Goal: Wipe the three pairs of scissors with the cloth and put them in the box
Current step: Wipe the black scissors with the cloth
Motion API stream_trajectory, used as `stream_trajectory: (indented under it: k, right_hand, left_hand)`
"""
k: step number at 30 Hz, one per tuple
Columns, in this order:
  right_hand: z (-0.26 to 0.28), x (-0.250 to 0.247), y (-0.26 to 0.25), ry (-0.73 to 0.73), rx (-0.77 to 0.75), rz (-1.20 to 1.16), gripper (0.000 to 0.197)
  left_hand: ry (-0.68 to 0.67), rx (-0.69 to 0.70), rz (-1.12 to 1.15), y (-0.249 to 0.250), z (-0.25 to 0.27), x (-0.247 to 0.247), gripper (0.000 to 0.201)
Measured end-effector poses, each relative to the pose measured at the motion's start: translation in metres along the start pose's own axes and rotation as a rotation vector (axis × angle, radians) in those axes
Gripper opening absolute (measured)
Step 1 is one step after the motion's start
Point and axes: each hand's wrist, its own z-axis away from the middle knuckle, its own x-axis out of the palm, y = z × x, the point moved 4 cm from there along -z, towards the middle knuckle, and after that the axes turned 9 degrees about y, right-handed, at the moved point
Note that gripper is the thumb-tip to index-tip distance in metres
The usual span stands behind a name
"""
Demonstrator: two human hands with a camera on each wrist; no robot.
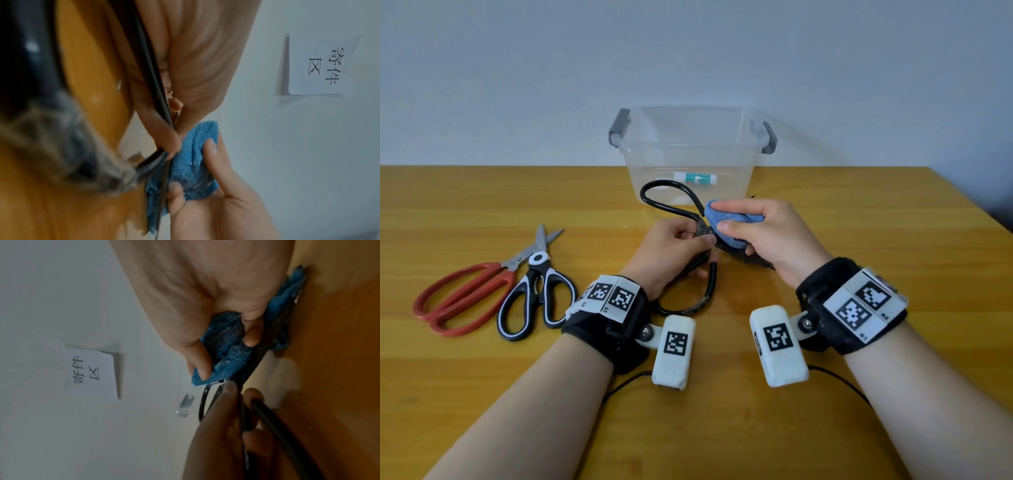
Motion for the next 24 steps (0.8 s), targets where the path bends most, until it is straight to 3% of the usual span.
stream_trajectory:
  k: [4, 7, 15, 20, 24]
  right_hand:
    - [-0.004, -0.002, 0.007, 0.014, -0.051, 0.050, 0.025]
    - [-0.002, 0.004, 0.007, -0.014, -0.101, 0.091, 0.019]
    - [-0.004, 0.003, 0.014, 0.003, -0.180, 0.192, 0.018]
    - [-0.004, 0.001, 0.019, 0.092, -0.186, 0.140, 0.019]
    - [-0.006, -0.003, 0.023, 0.174, -0.168, 0.094, 0.020]
  left_hand:
    - [-0.024, 0.003, -0.025, 0.000, 0.002, 0.000, 0.040]
    - [-0.030, 0.004, -0.058, -0.002, 0.000, 0.000, 0.022]
    - [-0.013, -0.015, -0.023, 0.000, 0.001, 0.000, 0.007]
    - [-0.002, 0.023, -0.076, -0.002, 0.000, -0.001, 0.038]
    - [-0.003, 0.044, -0.090, -0.002, 0.000, -0.001, 0.045]
